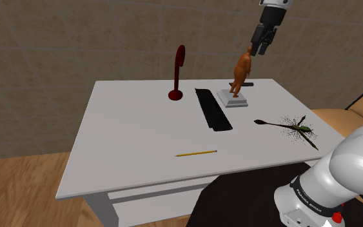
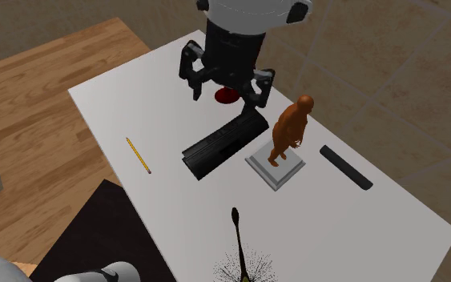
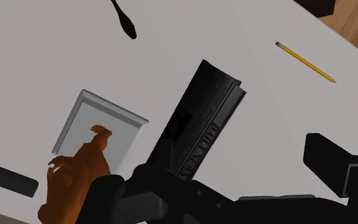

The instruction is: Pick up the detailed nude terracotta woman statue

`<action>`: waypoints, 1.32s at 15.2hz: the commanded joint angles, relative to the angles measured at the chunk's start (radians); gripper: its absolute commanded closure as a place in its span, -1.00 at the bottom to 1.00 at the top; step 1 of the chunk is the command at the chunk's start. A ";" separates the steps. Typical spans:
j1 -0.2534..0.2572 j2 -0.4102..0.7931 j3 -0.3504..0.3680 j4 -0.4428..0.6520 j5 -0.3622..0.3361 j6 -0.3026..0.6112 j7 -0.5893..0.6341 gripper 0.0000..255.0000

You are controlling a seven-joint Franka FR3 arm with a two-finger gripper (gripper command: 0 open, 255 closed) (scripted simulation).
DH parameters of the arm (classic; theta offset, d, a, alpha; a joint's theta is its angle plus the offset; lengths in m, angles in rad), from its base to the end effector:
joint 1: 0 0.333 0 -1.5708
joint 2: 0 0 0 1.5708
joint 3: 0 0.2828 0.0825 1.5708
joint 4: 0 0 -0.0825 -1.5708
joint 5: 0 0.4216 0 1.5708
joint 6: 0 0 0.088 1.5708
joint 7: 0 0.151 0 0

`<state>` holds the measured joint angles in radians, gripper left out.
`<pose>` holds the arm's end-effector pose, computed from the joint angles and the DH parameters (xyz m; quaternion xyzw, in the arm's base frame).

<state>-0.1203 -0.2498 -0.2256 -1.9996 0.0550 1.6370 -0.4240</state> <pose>0.4819 -0.1696 0.4709 -0.9959 -0.0405 0.0347 0.0731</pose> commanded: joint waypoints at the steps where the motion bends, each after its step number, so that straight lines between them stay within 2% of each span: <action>1: -0.012 0.077 -0.032 0.077 0.015 -0.006 -0.044 -1.00; 7: -0.060 0.306 -0.102 0.314 0.092 -0.041 -0.161 -1.00; 13: -0.147 0.555 -0.137 0.610 0.193 -0.124 -0.252 -1.00; 20: -0.139 0.548 -0.134 0.506 0.191 -0.028 -0.265 -1.00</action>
<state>-0.2603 0.3013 -0.3592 -1.4747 0.2472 1.5929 -0.6853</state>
